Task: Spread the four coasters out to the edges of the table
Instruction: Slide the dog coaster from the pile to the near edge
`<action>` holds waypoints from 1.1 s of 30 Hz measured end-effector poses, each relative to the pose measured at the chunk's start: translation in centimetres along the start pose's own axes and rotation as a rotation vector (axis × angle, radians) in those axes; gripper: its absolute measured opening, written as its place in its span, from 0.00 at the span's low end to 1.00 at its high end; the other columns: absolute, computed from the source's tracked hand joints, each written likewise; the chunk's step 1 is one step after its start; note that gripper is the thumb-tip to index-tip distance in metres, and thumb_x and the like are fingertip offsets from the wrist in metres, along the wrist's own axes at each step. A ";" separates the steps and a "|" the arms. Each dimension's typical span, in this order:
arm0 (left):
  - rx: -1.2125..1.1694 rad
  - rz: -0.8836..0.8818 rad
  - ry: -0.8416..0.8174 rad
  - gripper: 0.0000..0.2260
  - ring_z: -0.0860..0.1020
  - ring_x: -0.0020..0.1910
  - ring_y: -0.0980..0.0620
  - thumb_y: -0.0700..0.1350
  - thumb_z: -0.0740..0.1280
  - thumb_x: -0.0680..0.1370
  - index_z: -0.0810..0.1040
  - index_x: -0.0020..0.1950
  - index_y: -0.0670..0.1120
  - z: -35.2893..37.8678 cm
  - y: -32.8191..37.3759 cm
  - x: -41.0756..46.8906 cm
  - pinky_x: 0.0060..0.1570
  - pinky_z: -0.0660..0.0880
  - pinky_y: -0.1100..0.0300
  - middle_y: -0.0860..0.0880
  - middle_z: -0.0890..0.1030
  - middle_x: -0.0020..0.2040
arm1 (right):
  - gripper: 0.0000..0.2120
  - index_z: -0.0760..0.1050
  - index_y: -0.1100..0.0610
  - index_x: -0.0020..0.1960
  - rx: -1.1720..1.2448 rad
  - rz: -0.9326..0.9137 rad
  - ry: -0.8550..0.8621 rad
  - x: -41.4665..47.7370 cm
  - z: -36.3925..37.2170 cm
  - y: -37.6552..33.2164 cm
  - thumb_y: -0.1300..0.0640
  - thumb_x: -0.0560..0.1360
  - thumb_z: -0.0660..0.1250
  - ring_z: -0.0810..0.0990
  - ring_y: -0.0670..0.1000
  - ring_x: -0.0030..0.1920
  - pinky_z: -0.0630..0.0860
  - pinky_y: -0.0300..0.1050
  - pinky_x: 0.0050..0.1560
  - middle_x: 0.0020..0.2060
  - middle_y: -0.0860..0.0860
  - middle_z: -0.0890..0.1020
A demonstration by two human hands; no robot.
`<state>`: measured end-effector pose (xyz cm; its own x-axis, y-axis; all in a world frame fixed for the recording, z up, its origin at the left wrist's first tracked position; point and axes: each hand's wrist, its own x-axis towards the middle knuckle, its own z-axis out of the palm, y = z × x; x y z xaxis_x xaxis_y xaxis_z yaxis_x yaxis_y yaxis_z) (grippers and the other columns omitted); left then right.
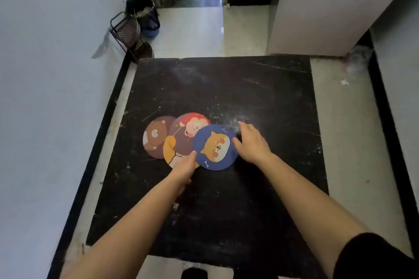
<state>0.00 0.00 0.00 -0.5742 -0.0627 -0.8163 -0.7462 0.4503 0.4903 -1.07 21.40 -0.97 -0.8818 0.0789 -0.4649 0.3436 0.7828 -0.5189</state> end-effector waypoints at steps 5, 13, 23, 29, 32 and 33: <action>-0.257 -0.132 0.038 0.21 0.71 0.60 0.48 0.56 0.56 0.82 0.67 0.73 0.50 1.6 -0.8 1.6 0.53 0.72 0.48 0.47 0.70 0.71 | 0.33 0.56 0.59 0.80 0.168 0.145 -0.070 2.1 3.1 0.2 0.50 0.80 0.64 0.68 0.61 0.73 0.70 0.56 0.67 0.74 0.59 0.67; -0.372 -0.140 0.075 0.19 0.72 0.60 0.48 0.49 0.60 0.81 0.68 0.70 0.46 1.5 -2.1 0.9 0.49 0.74 0.50 0.45 0.71 0.69 | 0.08 0.78 0.51 0.54 0.405 0.224 -0.091 0.5 3.8 0.9 0.52 0.81 0.61 0.85 0.50 0.36 0.80 0.46 0.34 0.45 0.52 0.85; -0.316 0.102 0.027 0.10 0.81 0.47 0.48 0.38 0.66 0.78 0.73 0.58 0.47 -2.4 -4.7 -5.4 0.38 0.79 0.54 0.47 0.80 0.52 | 0.11 0.78 0.52 0.61 0.801 0.318 0.071 -10.0 4.3 -2.5 0.54 0.82 0.62 0.80 0.45 0.29 0.72 0.39 0.26 0.46 0.51 0.84; -0.218 0.245 0.045 0.10 0.82 0.45 0.50 0.36 0.68 0.77 0.75 0.53 0.49 -4.7 -9.6 -8.7 0.33 0.78 0.60 0.49 0.81 0.48 | 0.08 0.81 0.53 0.57 0.779 0.371 0.166 -17.2 8.4 -3.2 0.54 0.80 0.65 0.76 0.49 0.32 0.71 0.41 0.27 0.37 0.52 0.82; -0.182 0.214 0.039 0.09 0.82 0.45 0.49 0.35 0.68 0.77 0.76 0.52 0.48 -4.7 -13.2 -8.8 0.37 0.80 0.56 0.48 0.82 0.48 | 0.06 0.80 0.51 0.55 0.741 0.426 0.180 -19.9 11.8 -2.2 0.55 0.79 0.67 0.79 0.47 0.34 0.74 0.41 0.29 0.39 0.50 0.84; -0.175 0.199 0.040 0.09 0.82 0.44 0.48 0.35 0.68 0.77 0.76 0.51 0.48 -4.6 -14.2 -8.7 0.38 0.81 0.55 0.47 0.82 0.47 | 0.07 0.80 0.51 0.56 0.730 0.446 0.185 -20.4 12.8 -1.7 0.55 0.79 0.68 0.80 0.47 0.35 0.76 0.42 0.31 0.41 0.49 0.85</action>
<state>14.08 -9.96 1.55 -0.7260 -0.0250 -0.6873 -0.6619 0.2966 0.6884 20.47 10.52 0.18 -0.6321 0.4323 -0.6431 0.7342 0.0688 -0.6754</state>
